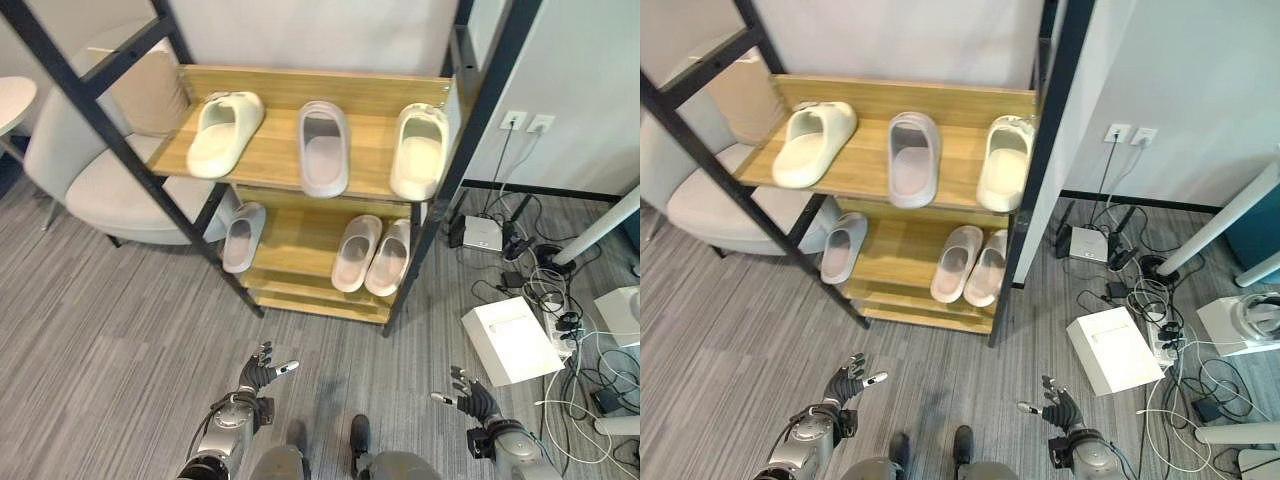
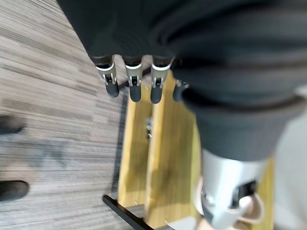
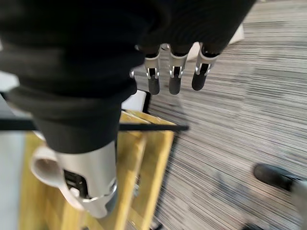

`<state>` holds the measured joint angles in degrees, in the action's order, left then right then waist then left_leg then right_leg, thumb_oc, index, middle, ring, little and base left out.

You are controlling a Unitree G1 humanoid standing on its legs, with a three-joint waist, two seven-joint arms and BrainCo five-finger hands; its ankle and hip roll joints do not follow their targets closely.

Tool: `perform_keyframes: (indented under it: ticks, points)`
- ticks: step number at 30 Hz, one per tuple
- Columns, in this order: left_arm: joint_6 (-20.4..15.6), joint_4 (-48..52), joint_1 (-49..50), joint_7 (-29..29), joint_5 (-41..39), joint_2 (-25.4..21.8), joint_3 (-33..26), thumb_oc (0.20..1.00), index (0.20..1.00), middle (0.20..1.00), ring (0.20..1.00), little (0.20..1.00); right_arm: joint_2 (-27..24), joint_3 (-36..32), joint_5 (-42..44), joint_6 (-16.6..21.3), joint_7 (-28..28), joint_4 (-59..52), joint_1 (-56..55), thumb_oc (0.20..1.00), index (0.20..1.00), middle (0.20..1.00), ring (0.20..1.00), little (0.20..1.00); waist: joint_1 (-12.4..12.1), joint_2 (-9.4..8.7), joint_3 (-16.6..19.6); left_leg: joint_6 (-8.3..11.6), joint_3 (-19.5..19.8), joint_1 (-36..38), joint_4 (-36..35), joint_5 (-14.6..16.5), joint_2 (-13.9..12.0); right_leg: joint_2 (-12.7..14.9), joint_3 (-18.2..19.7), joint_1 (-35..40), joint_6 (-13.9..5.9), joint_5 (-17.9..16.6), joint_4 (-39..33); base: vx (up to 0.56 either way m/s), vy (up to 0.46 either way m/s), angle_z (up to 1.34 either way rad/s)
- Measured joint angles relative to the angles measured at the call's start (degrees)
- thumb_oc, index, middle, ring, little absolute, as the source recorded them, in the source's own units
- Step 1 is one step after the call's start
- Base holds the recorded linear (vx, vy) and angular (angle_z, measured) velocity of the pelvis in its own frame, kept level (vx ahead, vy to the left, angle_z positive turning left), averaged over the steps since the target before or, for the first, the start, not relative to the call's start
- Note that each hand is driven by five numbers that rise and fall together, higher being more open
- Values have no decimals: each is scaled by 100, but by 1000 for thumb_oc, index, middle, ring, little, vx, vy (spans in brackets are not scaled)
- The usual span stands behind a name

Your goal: Arrange the slippers neatly on the shoe rack.

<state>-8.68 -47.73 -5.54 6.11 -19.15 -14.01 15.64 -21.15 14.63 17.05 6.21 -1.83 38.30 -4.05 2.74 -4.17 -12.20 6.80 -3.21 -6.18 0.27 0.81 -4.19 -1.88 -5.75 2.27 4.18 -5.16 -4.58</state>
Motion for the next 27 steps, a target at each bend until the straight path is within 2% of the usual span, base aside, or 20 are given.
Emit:
perform_keyframes:
  ticks: [1, 2, 3, 5, 6, 7, 9, 10, 11, 12, 14, 16, 18, 20, 21, 22, 23, 25, 26, 27]
  points:
    - [-10, -27, -37, -3, 1, 4, 18, 1000, 1000, 1000, 1000, 1000, -8, 6, -2, 7, -11, 42, 43, 1000, 1000, 1000, 1000, 1000, -9, -14, -10, 72, 160, -88, -230, -242, -77, -38, 213, 47, -234, 156, -3, 269, 310, -67]
    - [-28, -38, -56, 0, 1, 12, 1, 1000, 1000, 1000, 1000, 1000, -15, 6, -4, 2, -14, 126, 109, 1000, 1000, 1000, 1000, 1000, -37, 4, -10, 72, 311, -80, -513, -415, -188, -96, 283, 67, -263, 192, -4, 125, 172, -59]
    - [-19, -42, -86, 4, 2, 17, 10, 1000, 1000, 1000, 1000, 1000, -31, -4, -3, 3, -32, 160, 150, 1000, 1000, 1000, 1000, 1000, 1, 11, -44, 135, 310, -174, -494, -590, -300, -124, 338, 115, -192, 180, -5, 187, 273, -57]
    - [-11, -34, -107, -1, 0, 43, 7, 1000, 1000, 1000, 1000, 1000, -61, 22, -5, -8, -40, 172, 155, 1000, 1000, 1000, 1000, 1000, 20, 24, -39, 137, 281, -133, -495, -702, -364, -146, 533, 217, -253, 221, -3, 179, 358, -57]
    - [-11, -21, -109, 0, 0, 39, 5, 1000, 1000, 1000, 1000, 1000, -58, 24, -4, -11, -40, 171, 169, 1000, 1000, 1000, 1000, 1000, 17, 32, -38, 128, 287, -22, -498, -705, -352, -142, 659, 273, -253, 221, -3, 140, 428, -75]
    - [-11, -26, -145, 0, 0, 62, 18, 1000, 1000, 1000, 1000, 1000, -31, -34, -8, -4, -39, 140, 109, 1000, 1000, 1000, 1000, 1000, 39, 42, -31, 87, 195, 97, -536, -699, -192, -75, 747, 300, -306, 256, -1, 84, 413, -57]
    - [-39, -25, -297, -18, 0, 161, 64, 1000, 1000, 1000, 1000, 1000, -46, -216, -6, -11, -55, 126, 114, 1000, 1000, 1000, 1000, 1000, 183, 224, 18, -330, -85, 149, -537, -753, 181, 84, 771, 203, -386, 311, -1, -3, 347, -38]
    - [-45, -26, -377, -12, 0, 164, 63, 1000, 1000, 1000, 1000, 1000, -71, -205, -7, -16, -54, 126, 118, 1000, 1000, 1000, 1000, 1000, 187, 349, 29, -396, -82, 172, -539, -780, 146, 51, 808, 137, -416, 331, -1, -18, 242, -26]
    - [-46, -49, -471, 2, 0, 136, 63, 1000, 1000, 1000, 1000, 1000, -8, -191, -5, -33, -62, 171, 170, 1000, 1000, 1000, 1000, 1000, 188, 324, -40, -565, -112, 139, -531, -816, 219, 129, 830, 88, -462, 352, 20, -3, 152, -25]
    - [-60, -44, -594, 17, 0, 95, 68, 1000, 1000, 1000, 1000, 1000, 54, -147, -6, -43, -48, 179, 198, 1000, 1000, 1000, 1000, 1000, 137, 291, -81, -643, -191, 92, -501, -818, 276, 203, 888, -73, -605, 440, 207, 5, 137, -16]
    - [-65, -63, -653, 32, 0, 52, 114, 1000, 1000, 1000, 1000, 1000, 161, -136, -7, -37, -50, 180, 198, 1000, 1000, 1000, 1000, 1000, 121, 250, -104, -771, -229, 99, -501, -770, 451, 512, 837, -184, -821, 589, 405, -1, 172, -17]
    - [-69, -100, -632, 78, -1, -43, 109, 1000, 1000, 1000, 1000, 1000, 176, 74, -11, -40, -41, 183, 334, 1000, 1000, 1000, 1000, 1000, -52, 201, -139, -920, -482, 98, -502, -659, 591, 1152, 683, -392, -1061, 525, 439, -15, 103, -51]
    - [-68, -93, -582, 92, -4, -224, 34, 1000, 1000, 1000, 1000, 1000, 294, 93, -13, -34, -31, 171, 401, 1000, 1000, 1000, 1000, 1000, -246, 122, -195, -919, -715, 116, -502, -610, 570, 1604, 118, -555, -1344, 395, 518, -8, 63, -52]
    - [-69, -58, -503, 96, -5, -367, -13, 1000, 1000, 1000, 1000, 1000, 360, 115, -17, -40, -14, 174, 365, 1000, 1000, 1000, 1000, 1000, -339, 19, -196, -959, -726, 164, -513, -563, 546, 1709, -310, -552, -1504, 301, 639, 33, 44, -16]
    - [-70, 25, -376, 95, -6, -424, -75, 1000, 1000, 1000, 1000, 1000, 369, 119, -21, -40, 12, 169, 341, 1000, 1000, 1000, 1000, 1000, -338, -44, -181, -973, -716, 179, -518, -543, 535, 1594, -249, -530, -1579, 345, 700, 29, -32, -6]
    - [-71, 47, -252, 92, -9, -497, -140, 1000, 1000, 1000, 1000, 1000, 368, 101, -21, -38, 12, 171, 333, 1000, 1000, 1000, 1000, 1000, -337, -124, -181, -925, -718, 232, -515, -554, 541, 1381, -156, -437, -1587, 354, 662, 9, -134, -7]
    - [-71, 73, -108, 98, -28, -459, -243, 1000, 1000, 1000, 1000, 1000, 343, 99, -20, -39, 11, 175, 327, 1000, 1000, 1000, 1000, 1000, -345, -167, -159, -795, -749, 282, -502, -598, 534, 1258, -223, -284, -1315, 387, 404, -4, -126, -11]
    - [-66, 292, 133, 80, -108, -443, -242, 1000, 1000, 1000, 1000, 1000, 321, 101, -17, -34, 8, 130, 302, 1000, 1000, 1000, 1000, 1000, -333, -134, -148, -699, -657, 301, -498, -721, 384, 1014, -136, 27, -1196, 243, -52, 7, -172, 10]
    - [-68, 275, 212, 61, -119, -360, -225, 1000, 1000, 1000, 1000, 1000, 311, 110, -17, -31, 15, 175, 236, 1000, 1000, 1000, 1000, 1000, -391, -114, -140, -571, -588, 330, -469, -798, 218, 795, -171, 103, -1062, 255, -39, -15, -169, 75]
    - [-51, 247, 37, 6, -118, -282, -194, 1000, 1000, 1000, 1000, 1000, 304, 46, -17, -10, 21, 280, 197, 1000, 1000, 1000, 1000, 1000, -386, -198, -168, -424, -241, -139, 378, -796, 184, 740, -242, 189, -845, 388, -52, 7, -56, 78]
